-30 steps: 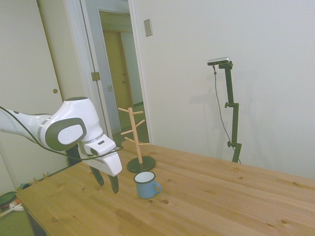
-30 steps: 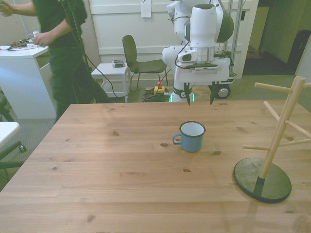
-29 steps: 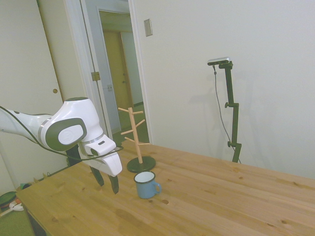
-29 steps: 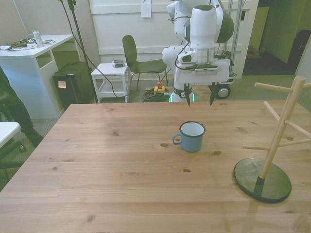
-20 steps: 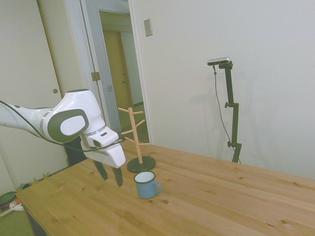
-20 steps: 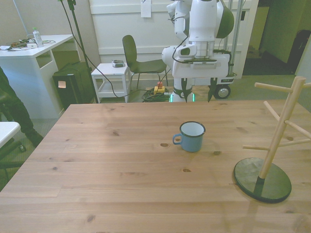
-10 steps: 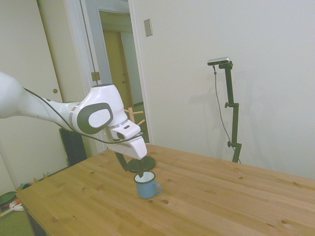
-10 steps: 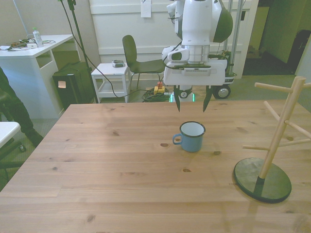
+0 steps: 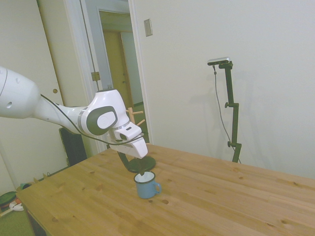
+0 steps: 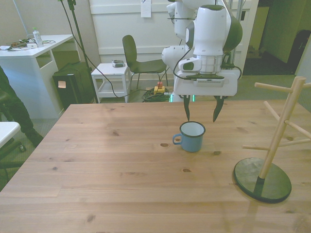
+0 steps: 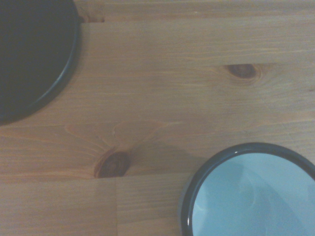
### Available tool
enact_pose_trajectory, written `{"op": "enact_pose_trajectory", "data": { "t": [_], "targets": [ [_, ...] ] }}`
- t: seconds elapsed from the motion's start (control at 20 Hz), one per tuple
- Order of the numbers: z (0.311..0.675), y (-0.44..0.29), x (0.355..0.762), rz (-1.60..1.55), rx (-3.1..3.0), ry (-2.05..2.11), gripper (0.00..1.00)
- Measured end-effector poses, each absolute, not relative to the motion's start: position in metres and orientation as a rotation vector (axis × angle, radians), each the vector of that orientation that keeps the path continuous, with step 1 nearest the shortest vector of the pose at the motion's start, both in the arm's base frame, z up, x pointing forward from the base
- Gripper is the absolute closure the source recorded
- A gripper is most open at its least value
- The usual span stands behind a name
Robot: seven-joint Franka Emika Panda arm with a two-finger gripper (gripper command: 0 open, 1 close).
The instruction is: Hang the mug
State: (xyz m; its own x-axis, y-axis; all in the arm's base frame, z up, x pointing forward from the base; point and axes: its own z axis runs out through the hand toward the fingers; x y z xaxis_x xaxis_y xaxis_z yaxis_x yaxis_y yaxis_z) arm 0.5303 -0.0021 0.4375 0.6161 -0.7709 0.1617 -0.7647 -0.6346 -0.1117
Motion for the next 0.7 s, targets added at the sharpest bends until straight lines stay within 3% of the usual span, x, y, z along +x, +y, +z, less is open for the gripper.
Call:
{"op": "enact_pose_trajectory", "data": {
  "t": [0.5,0.55,0.7],
  "targets": [
    [0.418,0.004,0.553,-0.281,-2.797,1.380,0.00],
    [0.417,0.004,0.555,-0.279,-2.797,1.382,1.00],
    [0.414,0.006,0.560,-0.274,-2.800,1.378,1.00]
  ]
}}
